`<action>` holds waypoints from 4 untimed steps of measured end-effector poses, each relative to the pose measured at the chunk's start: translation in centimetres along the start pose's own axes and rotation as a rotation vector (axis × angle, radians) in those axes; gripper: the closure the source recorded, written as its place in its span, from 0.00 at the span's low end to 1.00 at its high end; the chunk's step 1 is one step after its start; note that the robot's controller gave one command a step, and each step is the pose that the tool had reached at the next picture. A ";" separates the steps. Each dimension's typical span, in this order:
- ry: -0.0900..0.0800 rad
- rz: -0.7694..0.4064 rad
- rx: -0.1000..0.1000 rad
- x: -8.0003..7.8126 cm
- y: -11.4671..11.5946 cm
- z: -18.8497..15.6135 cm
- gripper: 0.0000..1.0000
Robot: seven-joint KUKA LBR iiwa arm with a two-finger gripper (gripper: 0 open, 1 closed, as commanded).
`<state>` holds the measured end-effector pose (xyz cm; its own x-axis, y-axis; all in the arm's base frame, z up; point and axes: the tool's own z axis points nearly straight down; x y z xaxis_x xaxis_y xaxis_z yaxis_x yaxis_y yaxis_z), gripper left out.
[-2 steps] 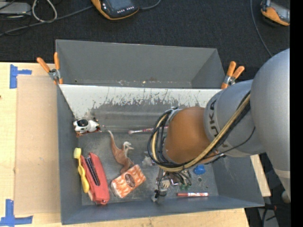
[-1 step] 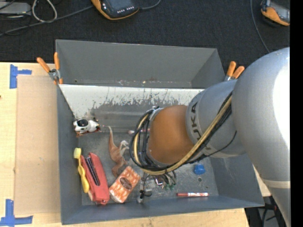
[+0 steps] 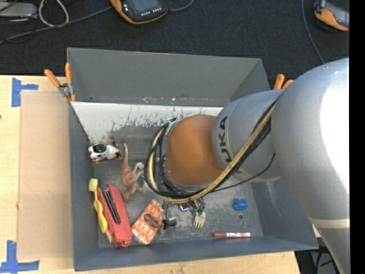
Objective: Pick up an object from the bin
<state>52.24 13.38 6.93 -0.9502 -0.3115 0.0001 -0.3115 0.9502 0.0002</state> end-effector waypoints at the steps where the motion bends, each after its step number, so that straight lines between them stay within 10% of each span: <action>1: 0.010 0.470 -0.001 4.3 0.9 0.0 1.00; 2: 0.010 0.470 -0.001 4.3 0.9 0.0 1.00; 4: 0.021 0.422 0.000 3.5 0.9 -14.6 1.00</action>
Offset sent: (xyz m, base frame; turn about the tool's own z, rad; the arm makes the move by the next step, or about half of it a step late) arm 0.0000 0.0000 0.0000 0.0000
